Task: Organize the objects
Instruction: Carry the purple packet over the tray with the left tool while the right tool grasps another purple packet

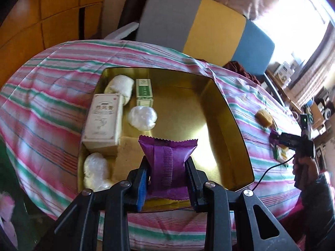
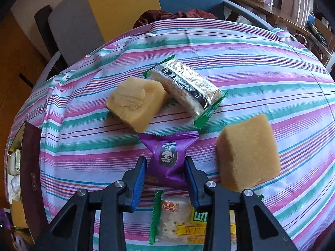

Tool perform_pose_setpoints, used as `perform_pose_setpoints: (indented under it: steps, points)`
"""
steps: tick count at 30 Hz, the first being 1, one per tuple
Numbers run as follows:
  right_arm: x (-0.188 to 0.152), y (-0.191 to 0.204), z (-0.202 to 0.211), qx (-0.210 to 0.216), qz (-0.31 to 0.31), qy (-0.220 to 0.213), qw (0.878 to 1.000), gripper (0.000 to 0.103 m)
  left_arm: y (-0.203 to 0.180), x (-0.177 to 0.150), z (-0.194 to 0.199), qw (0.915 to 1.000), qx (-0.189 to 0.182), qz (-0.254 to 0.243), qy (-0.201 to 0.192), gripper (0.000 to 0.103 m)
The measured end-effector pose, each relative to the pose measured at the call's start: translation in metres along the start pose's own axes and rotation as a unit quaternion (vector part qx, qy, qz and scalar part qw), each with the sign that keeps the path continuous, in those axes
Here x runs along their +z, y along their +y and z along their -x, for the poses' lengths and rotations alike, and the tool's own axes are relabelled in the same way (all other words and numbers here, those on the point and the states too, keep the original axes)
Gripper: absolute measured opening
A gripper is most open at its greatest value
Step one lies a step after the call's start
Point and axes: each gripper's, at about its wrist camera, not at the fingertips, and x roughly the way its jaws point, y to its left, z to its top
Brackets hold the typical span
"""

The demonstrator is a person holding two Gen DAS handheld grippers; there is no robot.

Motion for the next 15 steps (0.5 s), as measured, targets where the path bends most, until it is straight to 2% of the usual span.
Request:
perform_pose_setpoints:
  steps: [5, 9, 11, 15]
  points:
    - [-0.001, 0.006, 0.0, 0.0, 0.012, 0.002, 1.0, 0.036, -0.016, 0.017, -0.02, 0.9996, -0.003, -0.027, 0.009, 0.033]
    - [0.0, 0.007, -0.001, -0.003, 0.017, 0.002, 1.0, 0.036, -0.029, 0.037, -0.049, 0.9985, 0.004, -0.042, 0.034, 0.033]
    - [0.0, 0.008, -0.002, -0.004, 0.019, 0.002, 1.0, 0.036, -0.036, 0.051, -0.055, 0.9982, 0.002, -0.053, 0.029, 0.033]
    - [0.0, 0.01, -0.002, -0.006, 0.025, 0.003, 1.0, 0.036, -0.041, 0.089, -0.083, 0.9975, 0.02, -0.065, 0.019, 0.033]
